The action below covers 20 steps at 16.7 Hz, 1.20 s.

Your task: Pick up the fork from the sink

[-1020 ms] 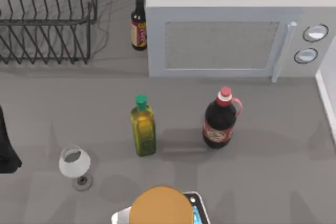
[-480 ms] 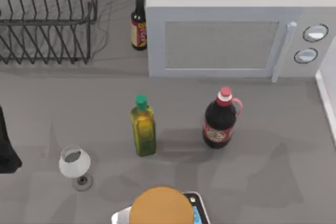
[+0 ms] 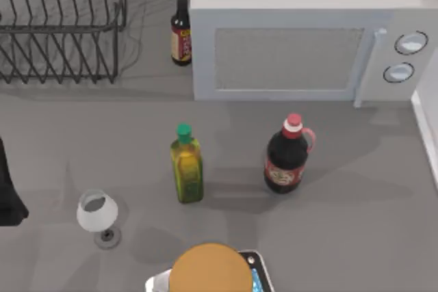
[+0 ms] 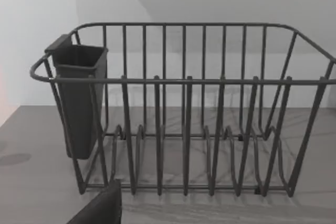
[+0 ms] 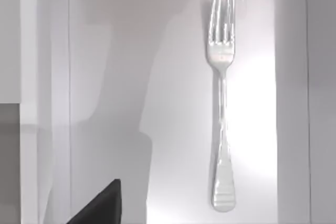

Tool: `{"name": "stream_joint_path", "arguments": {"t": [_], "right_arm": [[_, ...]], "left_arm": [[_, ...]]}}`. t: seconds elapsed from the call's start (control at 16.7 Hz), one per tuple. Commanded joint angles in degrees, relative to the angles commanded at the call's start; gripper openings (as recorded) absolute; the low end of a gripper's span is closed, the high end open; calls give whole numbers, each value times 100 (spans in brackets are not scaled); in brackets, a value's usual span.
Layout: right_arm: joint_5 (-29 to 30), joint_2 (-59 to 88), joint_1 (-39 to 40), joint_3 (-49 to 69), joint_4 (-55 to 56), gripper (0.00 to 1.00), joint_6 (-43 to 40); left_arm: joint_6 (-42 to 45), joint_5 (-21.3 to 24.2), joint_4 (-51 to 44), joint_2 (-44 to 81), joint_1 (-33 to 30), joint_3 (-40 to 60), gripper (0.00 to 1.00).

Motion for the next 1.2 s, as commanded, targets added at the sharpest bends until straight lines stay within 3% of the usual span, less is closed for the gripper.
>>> {"name": "stream_joint_path", "arguments": {"t": [0.3,0.54,1.2], "right_arm": [[4,2407,-285,2241,-1300,100,-271],[6,3616,-426,3364,-1952,100,-407],[8,4021,-433,3468,-1897,100,-437]], "left_arm": [[0,0,0,0,0,0,100],[0,0,0,0,0,0,100],[0,0,0,0,0,0,100]]}}
